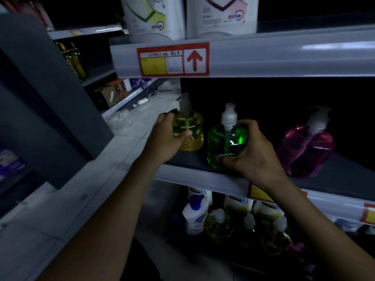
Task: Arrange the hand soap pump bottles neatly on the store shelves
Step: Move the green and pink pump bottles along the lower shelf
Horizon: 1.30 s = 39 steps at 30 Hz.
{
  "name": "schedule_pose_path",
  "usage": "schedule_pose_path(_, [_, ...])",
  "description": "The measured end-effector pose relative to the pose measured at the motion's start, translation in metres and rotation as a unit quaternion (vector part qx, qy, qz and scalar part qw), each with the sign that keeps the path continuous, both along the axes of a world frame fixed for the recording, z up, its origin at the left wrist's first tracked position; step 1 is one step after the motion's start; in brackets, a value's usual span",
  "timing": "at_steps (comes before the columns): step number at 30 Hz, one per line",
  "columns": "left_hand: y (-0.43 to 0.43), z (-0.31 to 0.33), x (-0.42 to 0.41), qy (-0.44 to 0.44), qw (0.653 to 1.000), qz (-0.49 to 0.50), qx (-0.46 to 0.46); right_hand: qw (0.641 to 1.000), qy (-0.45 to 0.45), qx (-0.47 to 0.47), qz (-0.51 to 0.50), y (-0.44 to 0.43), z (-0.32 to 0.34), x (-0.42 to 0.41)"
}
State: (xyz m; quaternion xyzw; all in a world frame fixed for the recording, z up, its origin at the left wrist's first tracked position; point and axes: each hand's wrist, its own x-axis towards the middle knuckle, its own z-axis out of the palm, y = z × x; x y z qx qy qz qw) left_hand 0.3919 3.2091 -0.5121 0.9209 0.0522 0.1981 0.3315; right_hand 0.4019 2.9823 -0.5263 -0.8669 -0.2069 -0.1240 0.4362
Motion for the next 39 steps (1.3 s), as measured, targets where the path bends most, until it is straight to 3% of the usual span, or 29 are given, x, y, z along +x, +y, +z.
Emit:
schedule_pose_path(10, [0.009, 0.007, 0.022, 0.05, 0.998, -0.028, -0.034, 1.0, -0.007, 0.005, 0.025, 0.038, -0.003, -0.002])
schedule_pose_path(15, [0.019, 0.014, 0.014, 0.088, 0.978, -0.041, -0.184, 0.999, -0.016, 0.001, 0.035, 0.07, -0.004, -0.004])
schedule_pose_path(23, [0.014, 0.019, 0.009, 0.063, 0.958, -0.079, -0.267, 0.999, -0.009, -0.004, 0.046, 0.092, -0.006, -0.005])
schedule_pose_path(25, [0.018, 0.014, 0.009, 0.062, 0.948, -0.075, -0.302, 0.998, 0.025, 0.035, 0.052, 0.09, -0.003, -0.005])
schedule_pose_path(29, [0.023, 0.01, 0.004, 0.059, 0.928, -0.042, -0.364, 0.957, 0.165, 0.239, 0.005, 0.084, 0.0, 0.012])
schedule_pose_path(32, [0.024, 0.005, -0.002, 0.053, 0.928, -0.018, -0.368, 0.929, 0.23, 0.289, -0.001, 0.082, 0.004, 0.017])
schedule_pose_path(35, [0.029, 0.005, -0.013, 0.048, 0.944, 0.023, -0.325, 0.953, 0.18, 0.245, 0.015, 0.08, -0.002, 0.004])
schedule_pose_path(39, [0.03, 0.012, -0.032, 0.106, 0.94, -0.022, -0.323, 0.985, 0.122, 0.114, 0.042, 0.078, -0.006, -0.007])
